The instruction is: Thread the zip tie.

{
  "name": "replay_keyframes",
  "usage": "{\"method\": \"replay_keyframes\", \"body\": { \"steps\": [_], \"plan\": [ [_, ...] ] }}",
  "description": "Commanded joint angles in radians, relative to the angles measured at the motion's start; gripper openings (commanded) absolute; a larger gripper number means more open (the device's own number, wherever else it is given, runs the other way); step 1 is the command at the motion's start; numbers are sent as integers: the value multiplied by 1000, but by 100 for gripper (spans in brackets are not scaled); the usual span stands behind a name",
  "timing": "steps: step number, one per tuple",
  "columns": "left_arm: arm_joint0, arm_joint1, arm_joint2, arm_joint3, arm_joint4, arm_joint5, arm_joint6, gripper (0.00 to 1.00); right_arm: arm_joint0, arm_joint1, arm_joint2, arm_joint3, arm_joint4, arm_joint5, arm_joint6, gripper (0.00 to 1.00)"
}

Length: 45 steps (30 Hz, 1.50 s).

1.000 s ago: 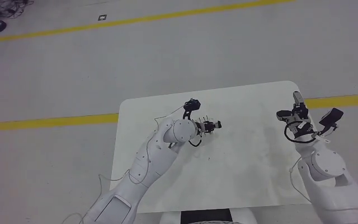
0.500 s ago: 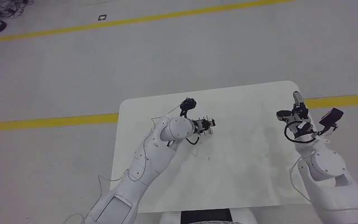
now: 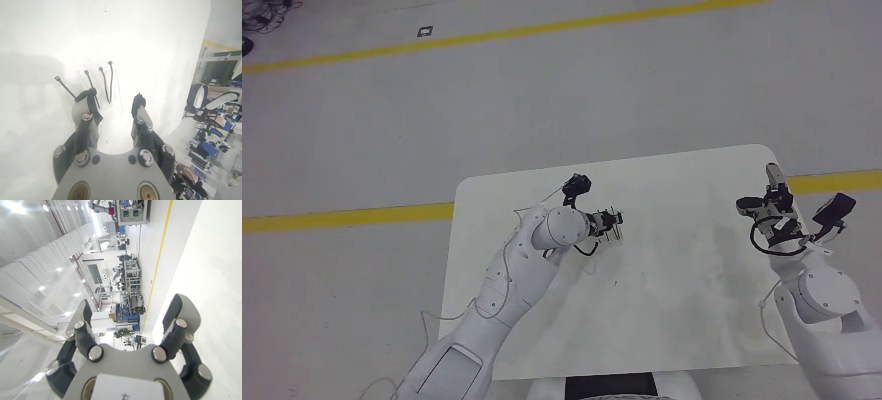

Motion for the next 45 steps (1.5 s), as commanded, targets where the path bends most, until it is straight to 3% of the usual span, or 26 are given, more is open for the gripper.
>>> {"method": "replay_keyframes", "body": {
  "steps": [1,26,45],
  "plan": [
    [1,-4,-5,3,3,0,-4,38,0,0,0,0,0,0,0,100],
    [41,-54,-76,26,117,0,-37,30,0,0,0,0,0,0,0,100],
    [31,-107,-126,83,200,0,-81,26,0,0,0,0,0,0,0,100]
  ]
}}
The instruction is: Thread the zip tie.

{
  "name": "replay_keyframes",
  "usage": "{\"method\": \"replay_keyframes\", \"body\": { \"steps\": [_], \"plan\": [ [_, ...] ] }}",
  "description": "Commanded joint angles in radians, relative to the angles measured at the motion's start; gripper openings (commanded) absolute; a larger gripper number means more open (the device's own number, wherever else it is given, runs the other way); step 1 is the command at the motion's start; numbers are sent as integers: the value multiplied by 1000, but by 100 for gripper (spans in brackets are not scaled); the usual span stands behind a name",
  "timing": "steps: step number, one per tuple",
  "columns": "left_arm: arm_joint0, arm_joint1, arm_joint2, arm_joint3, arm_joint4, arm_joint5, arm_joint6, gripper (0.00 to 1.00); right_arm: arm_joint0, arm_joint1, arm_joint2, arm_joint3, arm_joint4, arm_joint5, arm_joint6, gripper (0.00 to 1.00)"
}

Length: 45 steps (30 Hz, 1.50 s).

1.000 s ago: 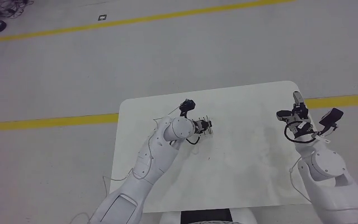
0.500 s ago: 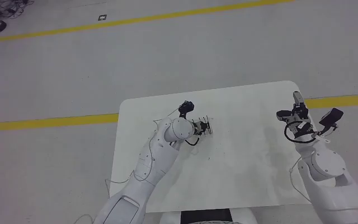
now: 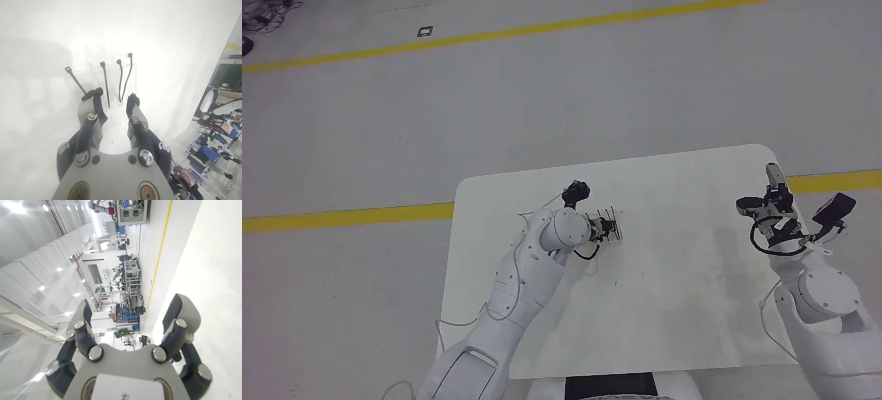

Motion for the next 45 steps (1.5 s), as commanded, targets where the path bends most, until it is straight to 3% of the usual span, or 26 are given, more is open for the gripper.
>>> {"method": "replay_keyframes", "body": {
  "steps": [1,7,22,45],
  "plan": [
    [-2,-6,-6,8,4,0,0,25,0,0,0,0,0,0,0,100],
    [-6,-21,-21,28,8,0,5,18,0,0,0,0,0,0,0,100],
    [-15,-49,-49,73,44,0,6,20,0,0,0,0,0,0,0,100],
    [-39,-63,-55,131,27,0,2,18,0,0,0,0,0,0,0,100]
  ]
}}
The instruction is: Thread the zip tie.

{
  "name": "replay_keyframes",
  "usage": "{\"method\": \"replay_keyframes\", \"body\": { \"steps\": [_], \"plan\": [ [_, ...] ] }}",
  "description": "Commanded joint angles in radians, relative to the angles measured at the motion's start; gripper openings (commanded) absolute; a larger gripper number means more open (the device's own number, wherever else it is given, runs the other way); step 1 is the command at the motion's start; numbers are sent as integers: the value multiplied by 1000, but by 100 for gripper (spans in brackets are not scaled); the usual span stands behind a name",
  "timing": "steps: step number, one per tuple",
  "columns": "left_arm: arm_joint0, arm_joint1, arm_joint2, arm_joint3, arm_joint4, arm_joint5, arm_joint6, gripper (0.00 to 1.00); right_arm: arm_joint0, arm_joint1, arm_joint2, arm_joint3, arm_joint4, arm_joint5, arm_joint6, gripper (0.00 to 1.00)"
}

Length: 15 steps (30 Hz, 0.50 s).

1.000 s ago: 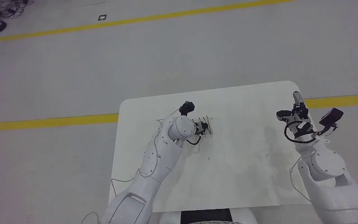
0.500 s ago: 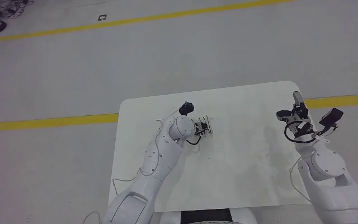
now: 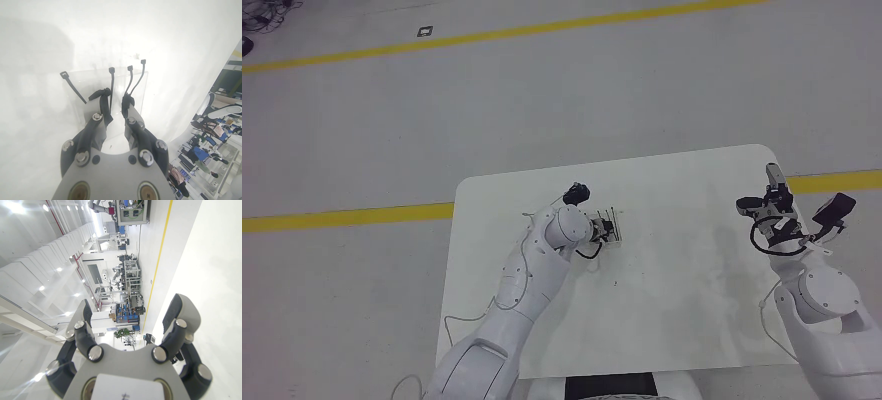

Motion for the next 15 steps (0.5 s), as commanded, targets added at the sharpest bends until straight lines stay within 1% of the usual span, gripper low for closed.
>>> {"method": "replay_keyframes", "body": {
  "steps": [1,6,15],
  "plan": [
    [-2,0,1,3,-2,0,0,18,0,0,0,0,0,0,0,100],
    [-3,0,3,-1,-4,0,0,15,0,0,0,0,0,0,0,100],
    [16,5,-5,-37,12,0,-11,15,0,0,0,0,0,0,0,100]
  ]
}}
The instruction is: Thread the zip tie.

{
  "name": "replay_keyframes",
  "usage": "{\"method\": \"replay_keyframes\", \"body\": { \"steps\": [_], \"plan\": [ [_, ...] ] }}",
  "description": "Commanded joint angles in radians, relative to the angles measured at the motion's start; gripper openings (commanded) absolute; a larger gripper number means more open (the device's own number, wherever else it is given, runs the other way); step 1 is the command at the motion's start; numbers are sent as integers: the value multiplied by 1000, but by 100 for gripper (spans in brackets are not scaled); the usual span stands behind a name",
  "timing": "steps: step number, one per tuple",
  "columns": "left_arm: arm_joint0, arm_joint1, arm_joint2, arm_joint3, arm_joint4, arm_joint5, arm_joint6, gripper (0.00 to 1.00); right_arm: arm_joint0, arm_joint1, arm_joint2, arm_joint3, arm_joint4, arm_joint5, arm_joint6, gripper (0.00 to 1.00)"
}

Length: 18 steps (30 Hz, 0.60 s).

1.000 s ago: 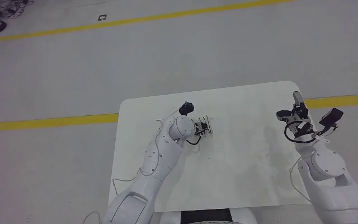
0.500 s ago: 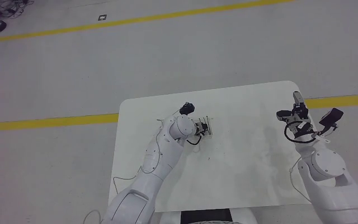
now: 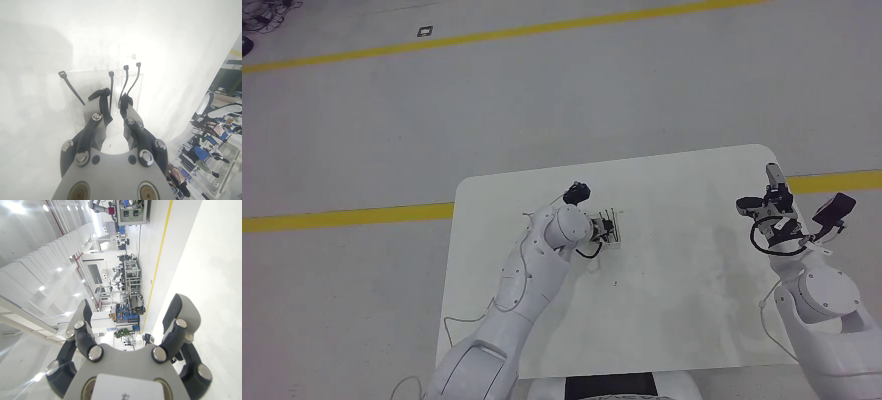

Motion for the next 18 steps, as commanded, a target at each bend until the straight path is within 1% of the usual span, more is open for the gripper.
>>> {"method": "replay_keyframes", "body": {
  "steps": [1,4,8,18],
  "plan": [
    [3,1,-3,-3,3,0,-2,14,0,0,0,0,0,0,0,100],
    [6,1,-5,-6,7,0,-5,14,0,0,0,0,0,0,0,100],
    [7,1,-5,-6,9,0,-8,11,0,0,0,0,0,0,0,100],
    [-4,-3,-1,20,0,0,-8,10,0,0,0,0,0,0,0,100]
  ]
}}
